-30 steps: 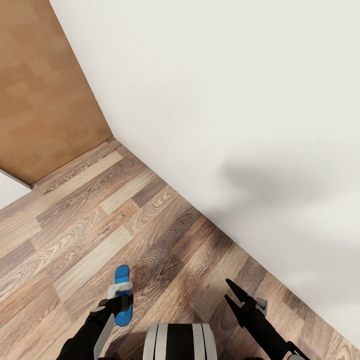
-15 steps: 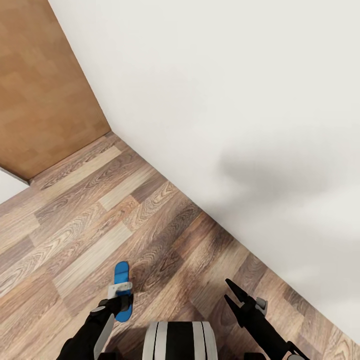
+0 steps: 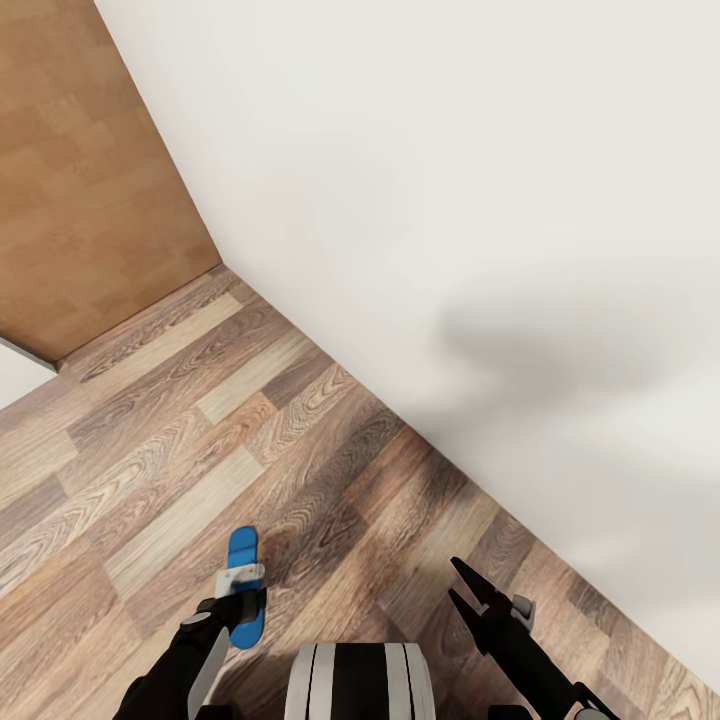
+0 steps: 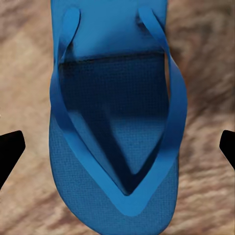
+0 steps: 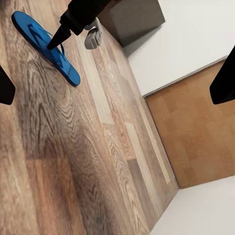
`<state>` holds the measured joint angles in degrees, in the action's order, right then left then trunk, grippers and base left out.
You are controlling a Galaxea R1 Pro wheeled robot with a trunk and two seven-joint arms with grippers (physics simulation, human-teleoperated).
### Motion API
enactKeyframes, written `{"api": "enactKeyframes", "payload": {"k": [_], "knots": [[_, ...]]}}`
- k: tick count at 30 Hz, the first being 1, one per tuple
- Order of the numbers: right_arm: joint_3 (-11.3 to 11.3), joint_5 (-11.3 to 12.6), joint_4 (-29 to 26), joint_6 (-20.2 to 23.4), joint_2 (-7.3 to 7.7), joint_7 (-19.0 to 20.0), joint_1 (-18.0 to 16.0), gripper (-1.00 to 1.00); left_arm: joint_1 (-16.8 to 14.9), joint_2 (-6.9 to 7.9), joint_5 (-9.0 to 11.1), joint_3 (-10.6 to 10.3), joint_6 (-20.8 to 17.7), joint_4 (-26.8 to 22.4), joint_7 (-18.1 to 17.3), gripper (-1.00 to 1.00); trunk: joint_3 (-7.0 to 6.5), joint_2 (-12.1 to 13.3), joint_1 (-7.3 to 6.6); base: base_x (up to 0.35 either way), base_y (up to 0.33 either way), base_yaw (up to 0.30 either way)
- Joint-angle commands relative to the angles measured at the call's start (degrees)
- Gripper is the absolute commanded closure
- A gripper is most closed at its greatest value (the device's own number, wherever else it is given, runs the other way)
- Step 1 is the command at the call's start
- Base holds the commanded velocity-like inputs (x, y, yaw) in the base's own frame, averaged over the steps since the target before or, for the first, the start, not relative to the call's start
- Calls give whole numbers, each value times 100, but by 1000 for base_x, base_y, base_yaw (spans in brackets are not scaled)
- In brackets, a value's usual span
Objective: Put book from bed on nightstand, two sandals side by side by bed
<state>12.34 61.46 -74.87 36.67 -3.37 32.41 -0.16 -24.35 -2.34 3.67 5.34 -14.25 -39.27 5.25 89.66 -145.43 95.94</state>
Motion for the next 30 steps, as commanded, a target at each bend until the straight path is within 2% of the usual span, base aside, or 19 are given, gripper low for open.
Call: {"api": "enactKeyframes", "payload": {"k": [1,23,30], "knots": [[14,22,-2,42,-5,2,-2,-100,0,-6,38,11,-30,-11,13,-100,3,-1,-1,3,0,0],[14,24,-2,42,-1,2,-2,-100,0,-4,50,11,-24,-11,19,-100,3,-1,-1,36,19,0],[14,23,-2,42,-3,2,-2,-100,0,-7,62,11,-37,-11,20,-100,158,-11,17,0,0,0]]}}
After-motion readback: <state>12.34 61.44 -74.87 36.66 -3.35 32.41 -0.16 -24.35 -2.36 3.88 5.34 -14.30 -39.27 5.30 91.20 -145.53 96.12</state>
